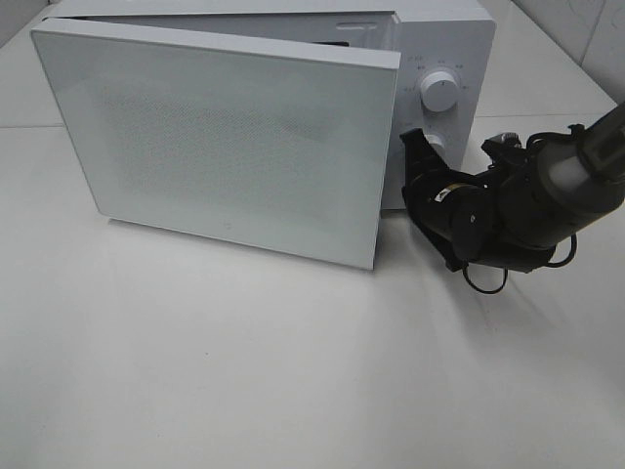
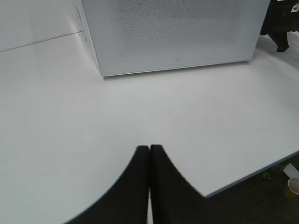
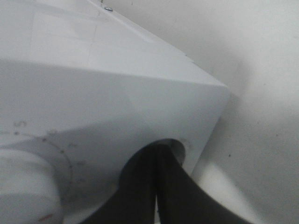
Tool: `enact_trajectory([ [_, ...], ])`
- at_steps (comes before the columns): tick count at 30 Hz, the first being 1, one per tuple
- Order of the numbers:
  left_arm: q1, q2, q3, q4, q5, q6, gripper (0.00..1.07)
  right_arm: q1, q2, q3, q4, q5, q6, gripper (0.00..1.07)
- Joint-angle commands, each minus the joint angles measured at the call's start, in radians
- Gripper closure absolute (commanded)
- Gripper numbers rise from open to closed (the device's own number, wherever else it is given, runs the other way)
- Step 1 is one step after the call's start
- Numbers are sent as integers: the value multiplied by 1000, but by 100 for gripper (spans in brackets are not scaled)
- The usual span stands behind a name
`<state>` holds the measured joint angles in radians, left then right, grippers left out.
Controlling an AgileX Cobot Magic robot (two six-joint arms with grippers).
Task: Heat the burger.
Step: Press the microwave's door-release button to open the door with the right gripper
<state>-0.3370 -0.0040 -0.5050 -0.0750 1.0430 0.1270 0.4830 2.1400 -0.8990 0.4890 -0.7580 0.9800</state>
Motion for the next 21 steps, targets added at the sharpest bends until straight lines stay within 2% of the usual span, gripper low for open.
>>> enact_trajectory([
  [1,0,-22,1,-1,0,2,106,-7,-11,-81,-95,-127,-6,107],
  [10,0,-22,1,-1,0,2,106,-7,-21,-70,-99,-42,-9,107],
  [21,0,-22,1,-1,0,2,106,-7,-111,97,-132,-16,-74,107],
])
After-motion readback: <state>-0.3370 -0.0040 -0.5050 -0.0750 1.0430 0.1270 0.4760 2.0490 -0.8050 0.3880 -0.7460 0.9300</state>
